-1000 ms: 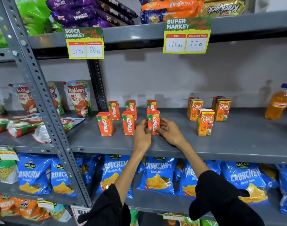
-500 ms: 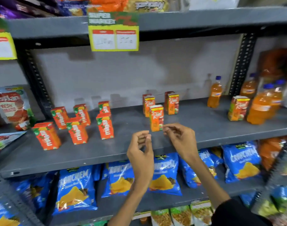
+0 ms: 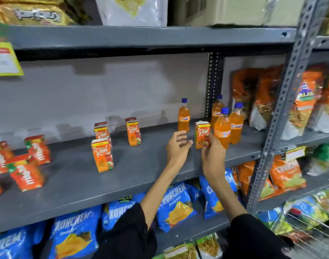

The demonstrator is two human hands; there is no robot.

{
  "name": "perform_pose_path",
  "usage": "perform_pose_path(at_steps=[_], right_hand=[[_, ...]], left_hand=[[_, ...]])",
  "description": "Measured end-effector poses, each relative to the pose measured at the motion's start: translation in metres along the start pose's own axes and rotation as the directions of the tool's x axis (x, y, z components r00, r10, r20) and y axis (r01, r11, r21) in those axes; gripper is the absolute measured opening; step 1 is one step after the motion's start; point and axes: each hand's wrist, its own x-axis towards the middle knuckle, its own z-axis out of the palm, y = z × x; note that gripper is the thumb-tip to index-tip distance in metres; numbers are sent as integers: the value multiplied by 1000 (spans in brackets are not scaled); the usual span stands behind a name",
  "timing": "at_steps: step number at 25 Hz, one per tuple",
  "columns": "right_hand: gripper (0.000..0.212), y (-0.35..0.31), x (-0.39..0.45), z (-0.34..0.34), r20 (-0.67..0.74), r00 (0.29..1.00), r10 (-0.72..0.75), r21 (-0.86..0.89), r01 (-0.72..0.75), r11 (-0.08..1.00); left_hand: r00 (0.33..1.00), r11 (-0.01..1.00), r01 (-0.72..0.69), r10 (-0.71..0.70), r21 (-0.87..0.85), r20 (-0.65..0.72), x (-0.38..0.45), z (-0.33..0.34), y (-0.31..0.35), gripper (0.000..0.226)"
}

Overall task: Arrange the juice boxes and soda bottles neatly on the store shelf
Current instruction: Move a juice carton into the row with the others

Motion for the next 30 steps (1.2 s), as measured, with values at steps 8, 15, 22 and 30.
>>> perform_pose_path(at_steps=[8, 15, 22, 30], right_hand=[[27, 5, 14, 11, 17, 996, 90, 64, -91, 994], [28, 7, 11, 11, 14, 997, 76, 237, -78, 968], [30, -13, 15, 24, 390, 921, -7, 476, -195, 858], [48, -80, -20, 81, 556, 806, -204, 637, -255, 728]], left_hand=[[988, 988, 63, -81, 142, 130, 41, 37, -7, 56], [990, 985, 8, -32, 172, 136, 37, 18, -11, 51], [998, 981, -23, 10, 194, 68, 16, -50, -14, 45], [975, 977, -18, 65, 214, -213, -22, -143, -16, 48]])
